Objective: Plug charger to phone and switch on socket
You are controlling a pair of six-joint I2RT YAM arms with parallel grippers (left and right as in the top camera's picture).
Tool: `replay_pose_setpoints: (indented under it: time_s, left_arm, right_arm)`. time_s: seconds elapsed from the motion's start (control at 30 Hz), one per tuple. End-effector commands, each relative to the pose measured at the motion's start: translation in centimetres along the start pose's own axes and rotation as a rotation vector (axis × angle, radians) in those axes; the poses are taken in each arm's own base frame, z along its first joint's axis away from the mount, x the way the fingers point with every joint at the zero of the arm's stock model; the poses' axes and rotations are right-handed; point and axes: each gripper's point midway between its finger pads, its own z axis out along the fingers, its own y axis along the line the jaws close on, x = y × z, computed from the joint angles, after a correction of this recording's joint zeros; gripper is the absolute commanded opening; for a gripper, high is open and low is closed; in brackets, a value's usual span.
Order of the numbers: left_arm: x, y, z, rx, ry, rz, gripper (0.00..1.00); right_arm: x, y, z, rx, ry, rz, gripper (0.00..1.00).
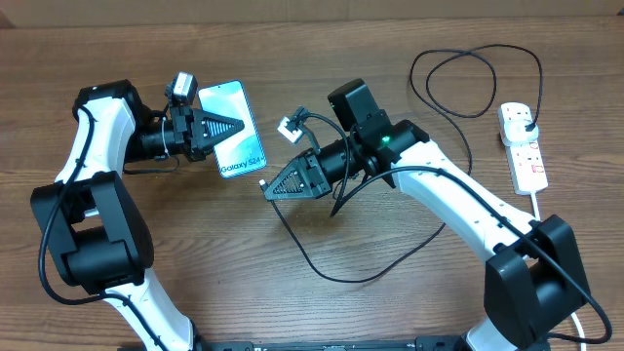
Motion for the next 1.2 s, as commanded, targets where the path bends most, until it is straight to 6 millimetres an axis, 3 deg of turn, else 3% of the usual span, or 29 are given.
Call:
replay_pose_setpoints:
  time_s: [0.0,0.6,0.8,1.17]
  left_arm:
    - [0.0,-1.7,0.8,0.044,-0.007,-0.035,0.04]
    - [-0.1,-1.6,1.4,0.045,0.011,-0.078,0.04]
    - [-0.1,-1.6,1.4,0.046,0.012,-0.097,0.04]
    - [-0.2,-1.5,1.4,0.045,0.012,-0.086,0.04]
  right_arm:
    - [-0.1,0.3,0.7,0.01,0.004,0.031,0.04]
    - [-0.9,-0.3,1.1,0.052,-0.019,0.031,0.04]
    - [-1.3,-1.5,0.9,0.124,-0.044,0.049,0.04]
    - [-2.4,-1.2,0.9,0.112,-0.075,0.031,0.04]
